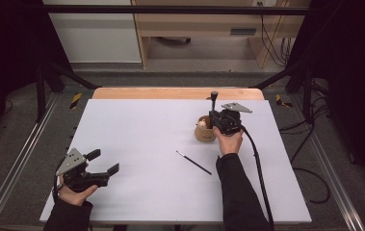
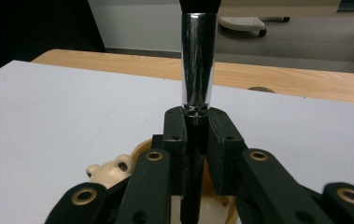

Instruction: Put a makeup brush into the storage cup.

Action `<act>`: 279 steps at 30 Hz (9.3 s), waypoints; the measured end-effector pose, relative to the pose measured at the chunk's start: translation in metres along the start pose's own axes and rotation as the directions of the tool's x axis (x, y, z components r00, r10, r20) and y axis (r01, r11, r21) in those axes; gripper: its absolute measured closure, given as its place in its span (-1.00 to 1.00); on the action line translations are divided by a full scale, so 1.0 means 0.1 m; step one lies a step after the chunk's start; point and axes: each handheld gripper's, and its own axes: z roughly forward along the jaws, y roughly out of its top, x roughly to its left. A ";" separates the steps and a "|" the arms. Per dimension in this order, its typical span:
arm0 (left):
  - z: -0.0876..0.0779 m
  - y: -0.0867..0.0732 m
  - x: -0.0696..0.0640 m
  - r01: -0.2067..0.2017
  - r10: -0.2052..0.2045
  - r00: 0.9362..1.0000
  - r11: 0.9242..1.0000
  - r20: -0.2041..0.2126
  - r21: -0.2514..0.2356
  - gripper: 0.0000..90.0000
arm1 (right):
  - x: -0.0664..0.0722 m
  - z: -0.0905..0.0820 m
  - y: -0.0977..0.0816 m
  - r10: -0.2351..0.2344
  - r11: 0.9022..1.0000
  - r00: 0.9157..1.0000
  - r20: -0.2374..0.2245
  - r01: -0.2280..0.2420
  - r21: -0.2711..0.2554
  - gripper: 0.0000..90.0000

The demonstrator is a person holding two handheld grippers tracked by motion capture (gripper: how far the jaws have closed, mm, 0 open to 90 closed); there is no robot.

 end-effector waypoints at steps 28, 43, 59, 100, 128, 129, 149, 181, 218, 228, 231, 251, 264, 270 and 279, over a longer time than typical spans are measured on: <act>0.01 0.00 -0.01 0.007 -0.007 1.000 1.000 0.002 0.002 -0.83 | 0.02 -0.36 0.03 -0.040 0.999 0.999 -0.015 0.040 0.005 0.56; 0.01 0.01 -0.01 0.008 -0.008 1.000 1.000 -0.001 0.003 -0.84 | 0.05 -0.85 0.08 -0.100 0.995 0.991 -0.088 0.098 -0.026 0.27; 0.00 0.01 0.00 0.006 -0.006 1.000 1.000 -0.003 0.006 -0.84 | 0.06 -1.06 -0.01 -0.129 0.992 0.983 -0.134 0.128 -0.017 -0.02; -0.01 0.01 0.01 0.007 -0.008 1.000 1.000 -0.019 -0.003 -0.85 | -0.20 -1.71 -0.67 -0.125 0.988 0.975 -0.182 0.105 -0.117 -0.81; -0.01 0.01 0.01 0.007 -0.007 1.000 1.000 -0.026 -0.004 -0.85 | -0.18 -1.75 -0.71 -0.133 0.987 0.977 -0.166 0.117 -0.106 -0.83; -0.01 0.01 0.00 0.007 -0.007 1.000 1.000 -0.026 -0.003 -0.85 | -0.17 -1.74 -0.70 -0.138 0.987 0.976 -0.167 0.122 -0.103 -0.83; 0.00 0.01 -0.01 0.005 -0.005 1.000 1.000 -0.031 -0.004 -0.85 | 0.19 -1.52 -0.40 -0.167 0.986 0.965 -0.202 0.157 -0.064 -0.73; 0.00 0.02 -0.03 -0.007 0.007 1.000 1.000 -0.022 0.002 -0.85 | 0.76 -0.96 -0.07 -0.306 0.919 0.901 -0.307 0.364 0.154 -0.56; 0.00 0.03 -0.04 -0.014 0.014 1.000 1.000 -0.014 -0.003 -0.85 | 0.99 -0.26 -0.15 -0.387 0.787 0.866 -0.317 0.490 0.376 -0.50; 0.01 0.03 -0.05 -0.018 0.018 1.000 1.000 -0.009 -0.002 -0.85 | 1.01 -0.15 -0.20 -0.393 0.754 0.859 -0.329 0.506 0.420 -0.46; 0.01 0.03 -0.05 -0.020 0.020 1.000 1.000 -0.007 0.002 -0.85 | 1.01 -0.13 -0.22 -0.387 0.752 0.859 -0.335 0.504 0.424 -0.43; 0.02 0.03 -0.05 -0.026 0.026 1.000 1.000 -0.002 0.003 -0.85 | 1.06 0.05 -0.34 -0.394 0.690 0.846 -0.358 0.530 0.493 -0.19; 0.02 0.03 -0.05 -0.026 0.026 1.000 1.000 -0.003 0.004 -0.85 | 1.05 0.14 -0.40 -0.387 0.646 0.840 -0.380 0.541 0.539 0.12; 0.02 0.03 -0.05 -0.027 0.027 1.000 1.000 -0.002 0.005 -0.85 | 1.05 0.18 -0.41 -0.380 0.613 0.841 -0.385 0.541 0.576 0.28; 0.02 0.03 -0.05 -0.027 0.027 1.000 1.000 -0.002 0.005 -0.85 | 1.03 0.21 -0.43 -0.388 0.582 0.829 -0.402 0.559 0.591 0.49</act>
